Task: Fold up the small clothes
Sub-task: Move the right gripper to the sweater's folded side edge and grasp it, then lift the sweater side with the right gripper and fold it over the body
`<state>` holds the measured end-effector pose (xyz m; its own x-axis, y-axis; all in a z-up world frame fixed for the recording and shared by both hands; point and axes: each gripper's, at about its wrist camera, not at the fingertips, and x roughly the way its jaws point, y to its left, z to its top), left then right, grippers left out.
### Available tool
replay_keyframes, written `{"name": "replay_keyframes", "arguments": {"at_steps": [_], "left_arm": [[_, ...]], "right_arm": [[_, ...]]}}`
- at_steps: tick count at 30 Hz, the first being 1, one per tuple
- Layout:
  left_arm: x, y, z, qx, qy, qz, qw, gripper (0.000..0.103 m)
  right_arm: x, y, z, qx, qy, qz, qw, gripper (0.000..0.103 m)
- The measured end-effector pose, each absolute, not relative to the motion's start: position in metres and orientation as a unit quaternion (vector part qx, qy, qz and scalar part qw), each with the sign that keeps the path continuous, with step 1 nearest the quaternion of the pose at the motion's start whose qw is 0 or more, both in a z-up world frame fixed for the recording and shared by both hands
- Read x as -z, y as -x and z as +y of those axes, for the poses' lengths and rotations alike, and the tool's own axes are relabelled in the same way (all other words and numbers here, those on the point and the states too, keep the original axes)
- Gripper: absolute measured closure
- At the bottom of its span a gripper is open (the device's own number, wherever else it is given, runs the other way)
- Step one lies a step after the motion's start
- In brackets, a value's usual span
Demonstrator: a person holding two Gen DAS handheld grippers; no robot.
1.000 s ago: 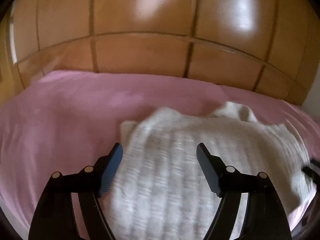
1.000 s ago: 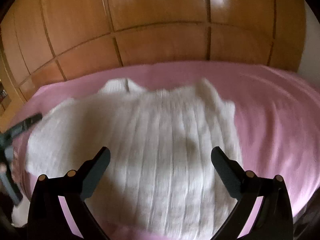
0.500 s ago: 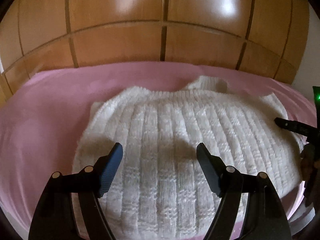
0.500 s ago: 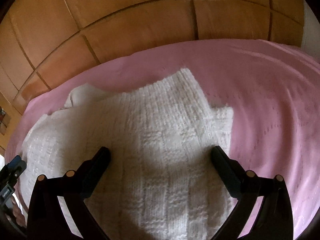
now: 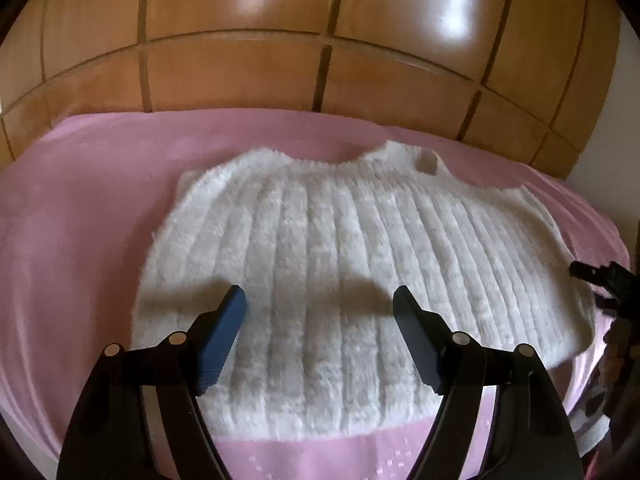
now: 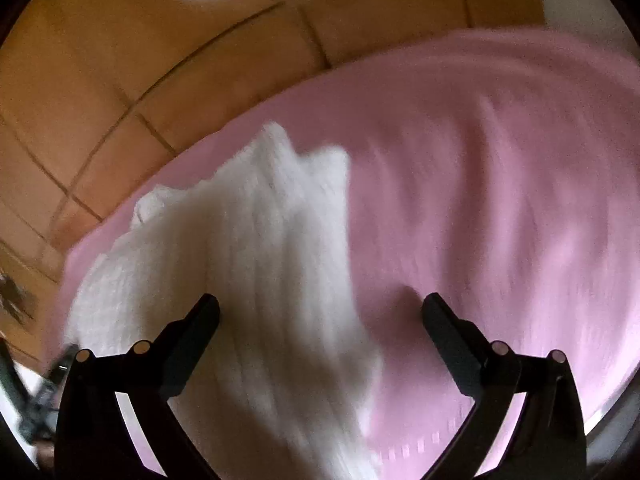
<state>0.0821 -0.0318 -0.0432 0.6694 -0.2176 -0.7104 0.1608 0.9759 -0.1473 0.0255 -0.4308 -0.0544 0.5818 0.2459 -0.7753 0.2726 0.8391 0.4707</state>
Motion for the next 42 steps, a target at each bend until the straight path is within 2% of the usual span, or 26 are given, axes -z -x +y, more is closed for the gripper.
{"name": "replay_keyframes", "arguments": {"at_steps": [5, 11, 13, 21, 22, 24, 27, 32, 34, 40, 41, 42], "left_arm": [[0.044, -0.076, -0.036, 0.116, 0.040, 0.400, 0.908, 0.028], [0.047, -0.075, -0.056, 0.121, 0.018, 0.407, 0.905, 0.028], [0.047, -0.076, -0.063, 0.119, 0.005, 0.410, 0.904, 0.024], [0.044, -0.076, -0.074, 0.111, -0.012, 0.414, 0.904, 0.024], [0.044, -0.077, -0.075, 0.110, -0.015, 0.414, 0.904, 0.024], [0.046, -0.079, -0.076, 0.110, -0.016, 0.417, 0.902, 0.024], [0.046, -0.080, -0.073, 0.109, -0.011, 0.418, 0.902, 0.024], [0.041, -0.079, -0.064, 0.103, -0.001, 0.407, 0.908, 0.024], [0.040, -0.080, -0.061, 0.106, -0.005, 0.403, 0.909, 0.031], [0.057, -0.093, -0.060, 0.120, -0.016, 0.418, 0.901, 0.030], [0.058, -0.094, -0.061, 0.120, -0.016, 0.417, 0.901, 0.030], [0.058, -0.094, -0.062, 0.120, -0.016, 0.415, 0.902, 0.030]], "right_arm": [[0.056, -0.005, -0.430, -0.039, -0.340, 0.444, 0.828, 0.003], [0.059, 0.004, -0.422, -0.070, -0.336, 0.442, 0.829, 0.025], [0.062, 0.006, -0.423, -0.076, -0.332, 0.440, 0.831, 0.029], [0.064, 0.015, -0.433, -0.092, -0.347, 0.433, 0.826, 0.037], [0.062, 0.018, -0.436, -0.091, -0.344, 0.435, 0.827, 0.041], [0.062, 0.022, -0.440, -0.087, -0.345, 0.439, 0.825, 0.059], [0.063, 0.020, -0.442, -0.085, -0.356, 0.441, 0.820, 0.069], [0.060, 0.019, -0.439, -0.081, -0.360, 0.446, 0.816, 0.067], [0.058, 0.019, -0.438, -0.079, -0.357, 0.449, 0.815, 0.067], [0.057, 0.012, -0.426, -0.076, -0.350, 0.469, 0.808, 0.067], [0.057, 0.010, -0.425, -0.074, -0.349, 0.470, 0.807, 0.070], [0.055, 0.006, -0.423, -0.071, -0.347, 0.473, 0.807, 0.079]]}}
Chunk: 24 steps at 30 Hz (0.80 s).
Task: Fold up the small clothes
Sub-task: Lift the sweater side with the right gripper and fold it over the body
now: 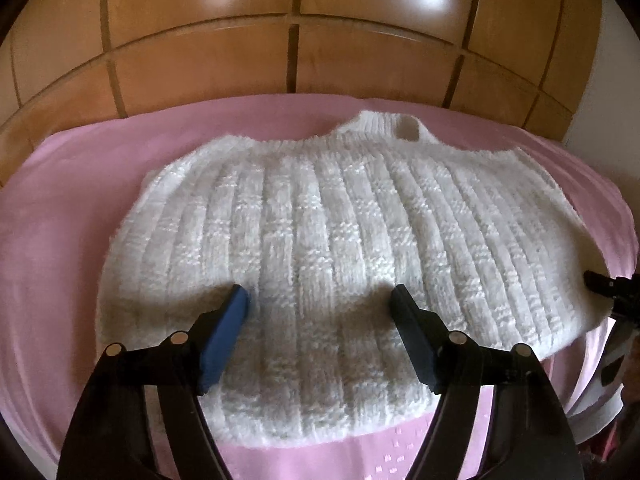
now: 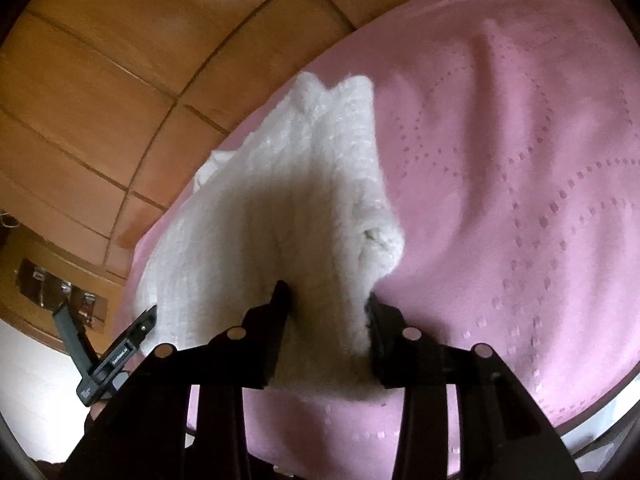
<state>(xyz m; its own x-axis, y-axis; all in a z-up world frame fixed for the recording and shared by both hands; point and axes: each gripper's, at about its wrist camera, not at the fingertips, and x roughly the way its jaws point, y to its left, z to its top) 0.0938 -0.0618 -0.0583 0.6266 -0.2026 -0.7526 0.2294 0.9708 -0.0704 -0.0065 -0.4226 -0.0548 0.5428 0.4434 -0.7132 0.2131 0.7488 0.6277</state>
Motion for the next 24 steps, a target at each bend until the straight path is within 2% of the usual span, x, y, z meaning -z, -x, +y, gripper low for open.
{"name": "replay_keyframes", "arguments": {"at_steps": [3, 9, 15, 19, 23, 24], "left_arm": [[0.056, -0.095, -0.060, 0.125, -0.006, 0.415, 0.901, 0.030], [0.056, -0.101, -0.045, 0.159, 0.047, 0.428, 0.888, 0.031], [0.042, -0.112, -0.002, 0.203, 0.165, 0.432, 0.863, 0.033], [0.034, -0.113, 0.035, 0.214, 0.232, 0.420, 0.851, 0.033], [0.035, -0.115, 0.057, 0.256, 0.299, 0.423, 0.816, 0.032], [0.035, -0.115, 0.057, 0.267, 0.305, 0.425, 0.809, 0.028]], "right_arm": [[0.042, 0.002, -0.415, -0.078, -0.337, 0.469, 0.813, 0.085], [-0.013, -0.012, -0.383, -0.145, -0.333, 0.425, 0.829, 0.086], [-0.056, -0.040, -0.296, -0.236, -0.275, 0.410, 0.837, 0.091], [-0.048, -0.056, -0.226, -0.295, -0.232, 0.427, 0.823, 0.091], [-0.015, -0.061, -0.167, -0.322, -0.186, 0.465, 0.804, 0.092], [-0.006, -0.059, -0.159, -0.323, -0.180, 0.472, 0.800, 0.092]]}}
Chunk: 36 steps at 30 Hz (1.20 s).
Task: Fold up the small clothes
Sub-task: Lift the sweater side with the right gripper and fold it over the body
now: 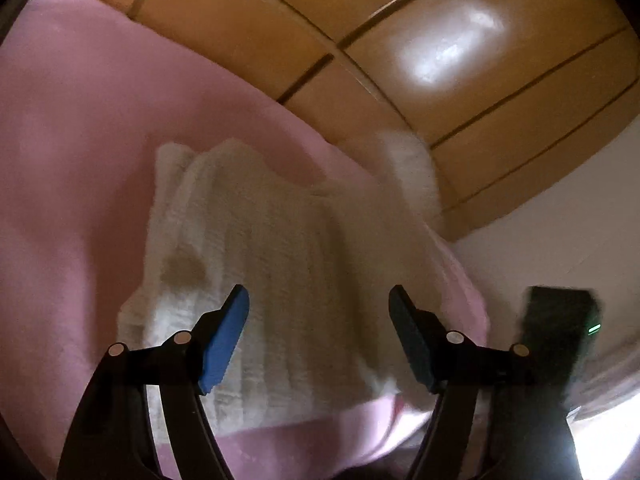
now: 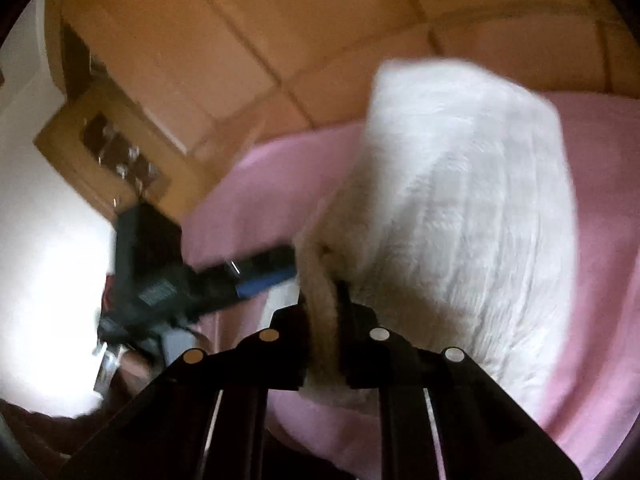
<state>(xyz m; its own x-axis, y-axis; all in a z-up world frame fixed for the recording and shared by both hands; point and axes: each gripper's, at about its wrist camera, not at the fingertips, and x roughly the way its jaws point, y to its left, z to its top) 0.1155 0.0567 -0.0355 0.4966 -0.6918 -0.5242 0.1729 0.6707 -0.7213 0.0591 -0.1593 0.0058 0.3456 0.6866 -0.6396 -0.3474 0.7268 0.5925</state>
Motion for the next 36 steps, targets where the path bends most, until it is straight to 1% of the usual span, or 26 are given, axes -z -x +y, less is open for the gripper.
{"name": "replay_keyframes", "arguments": {"at_steps": [1, 3, 5, 6, 9, 12, 13, 14, 15, 16, 19, 20, 21, 22, 23, 24, 25, 27, 29, 33, 36], "left_arm": [[0.036, -0.116, 0.056, 0.272, 0.307, 0.425, 0.807, 0.023], [0.040, -0.120, 0.050, 0.292, 0.322, 0.430, 0.791, 0.022], [0.046, -0.125, 0.041, 0.317, 0.346, 0.437, 0.767, 0.015], [0.049, -0.129, 0.037, 0.323, 0.356, 0.440, 0.759, 0.014], [0.059, -0.141, 0.017, 0.329, 0.374, 0.460, 0.735, 0.014], [0.058, -0.148, 0.002, 0.338, 0.384, 0.465, 0.723, 0.013], [0.058, -0.152, -0.006, 0.325, 0.378, 0.471, 0.728, 0.014], [0.057, -0.155, -0.011, 0.320, 0.371, 0.473, 0.732, 0.014], [0.056, -0.158, -0.016, 0.316, 0.363, 0.475, 0.737, 0.017], [0.054, -0.161, -0.021, 0.307, 0.351, 0.480, 0.743, 0.025], [0.048, -0.167, -0.029, 0.294, 0.321, 0.487, 0.757, 0.037], [0.045, -0.168, -0.033, 0.289, 0.308, 0.483, 0.767, 0.044], [0.042, -0.167, -0.036, 0.286, 0.294, 0.480, 0.776, 0.059], [0.039, -0.168, -0.037, 0.284, 0.282, 0.477, 0.782, 0.068], [0.035, -0.167, -0.037, 0.280, 0.273, 0.469, 0.792, 0.071], [0.032, -0.163, -0.029, 0.278, 0.269, 0.460, 0.799, 0.077], [0.028, -0.164, -0.029, 0.276, 0.264, 0.450, 0.807, 0.080], [0.017, -0.158, -0.022, 0.273, 0.252, 0.426, 0.825, 0.082], [0.005, -0.155, -0.020, 0.272, 0.237, 0.408, 0.839, 0.083], [-0.023, -0.137, -0.004, 0.266, 0.197, 0.369, 0.868, 0.084], [-0.029, -0.130, 0.019, 0.238, 0.179, 0.354, 0.886, 0.084]], "right_arm": [[0.001, -0.057, -0.155, -0.321, -0.173, 0.477, 0.799, 0.092], [0.009, -0.051, -0.153, -0.319, -0.160, 0.482, 0.800, 0.092], [0.009, -0.047, -0.154, -0.320, -0.153, 0.478, 0.804, 0.092], [0.008, -0.046, -0.159, -0.319, -0.157, 0.475, 0.805, 0.092], [0.006, -0.042, -0.172, -0.314, -0.159, 0.462, 0.814, 0.091], [0.001, -0.036, -0.176, -0.315, -0.148, 0.455, 0.820, 0.084], [-0.001, -0.034, -0.178, -0.324, -0.152, 0.454, 0.816, 0.074], [-0.002, -0.033, -0.180, -0.333, -0.158, 0.453, 0.812, 0.068], [-0.003, -0.031, -0.185, -0.341, -0.165, 0.449, 0.809, 0.060], [-0.007, -0.028, -0.196, -0.343, -0.170, 0.442, 0.812, 0.056], [-0.016, -0.022, -0.233, -0.313, -0.182, 0.423, 0.830, 0.055], [-0.019, -0.022, -0.248, -0.296, -0.190, 0.417, 0.838, 0.055], [-0.019, -0.022, -0.265, -0.275, -0.197, 0.412, 0.846, 0.054], [-0.016, -0.023, -0.279, -0.254, -0.202, 0.412, 0.851, 0.054], [-0.011, -0.025, -0.292, -0.230, -0.206, 0.415, 0.856, 0.054], [-0.008, -0.021, -0.303, -0.215, -0.207, 0.419, 0.857, 0.056], [-0.002, -0.025, -0.309, -0.200, -0.209, 0.425, 0.858, 0.058], [0.011, -0.031, -0.308, -0.189, -0.204, 0.444, 0.852, 0.062], [0.012, -0.035, -0.286, -0.204, -0.188, 0.453, 0.847, 0.065], [-0.006, -0.035, -0.249, -0.247, -0.144, 0.436, 0.853, 0.065], [-0.012, -0.038, -0.219, -0.279, -0.128, 0.430, 0.849, 0.064]]}}
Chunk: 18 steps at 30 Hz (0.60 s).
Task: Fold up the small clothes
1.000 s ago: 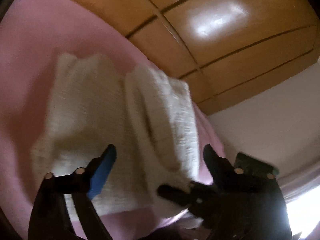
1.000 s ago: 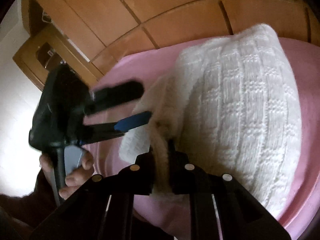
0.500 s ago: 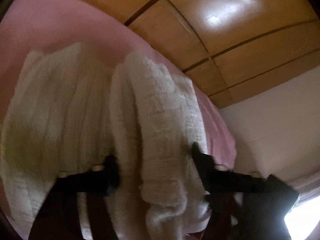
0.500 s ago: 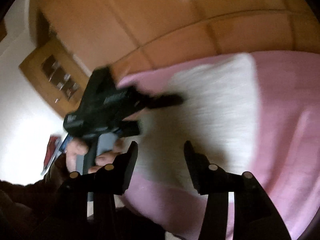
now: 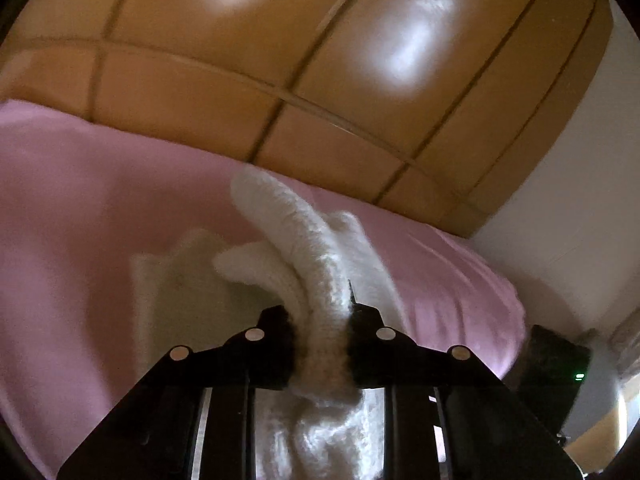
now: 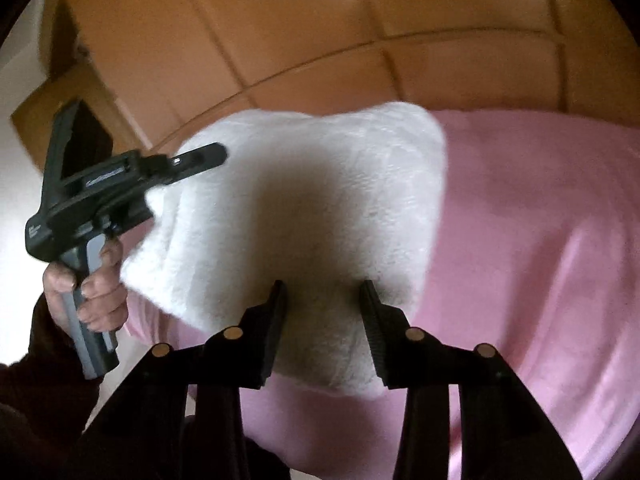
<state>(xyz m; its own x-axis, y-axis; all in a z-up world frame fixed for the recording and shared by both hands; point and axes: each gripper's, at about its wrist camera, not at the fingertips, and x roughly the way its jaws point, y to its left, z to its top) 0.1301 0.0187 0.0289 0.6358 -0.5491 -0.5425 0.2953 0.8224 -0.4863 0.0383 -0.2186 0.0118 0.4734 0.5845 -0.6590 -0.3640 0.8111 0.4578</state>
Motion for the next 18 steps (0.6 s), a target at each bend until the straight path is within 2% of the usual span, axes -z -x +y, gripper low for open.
{"name": "replay_keyframes", "arguments": {"at_steps": [8, 11, 12, 13, 16, 18], "left_arm": [[0.032, -0.140, 0.047, 0.136, 0.146, 0.420, 0.885, 0.084], [0.037, -0.134, 0.046, 0.112, 0.137, 0.416, 0.892, 0.067], [0.033, -0.133, 0.045, 0.102, 0.135, 0.411, 0.896, 0.056], [0.029, -0.131, 0.046, 0.094, 0.136, 0.404, 0.900, 0.049], [0.006, -0.117, 0.046, 0.086, 0.140, 0.370, 0.914, 0.049], [-0.001, -0.116, 0.041, 0.079, 0.131, 0.357, 0.921, 0.049]], "right_arm": [[0.012, -0.037, -0.173, -0.284, -0.076, 0.455, 0.841, 0.064], [0.009, -0.036, -0.181, -0.290, -0.075, 0.461, 0.835, 0.062], [0.006, -0.036, -0.185, -0.298, -0.077, 0.462, 0.832, 0.054], [0.002, -0.039, -0.186, -0.303, -0.080, 0.460, 0.831, 0.043], [-0.021, -0.043, -0.189, -0.303, -0.079, 0.428, 0.848, 0.028], [-0.034, -0.040, -0.202, -0.294, -0.085, 0.405, 0.862, 0.026]]}}
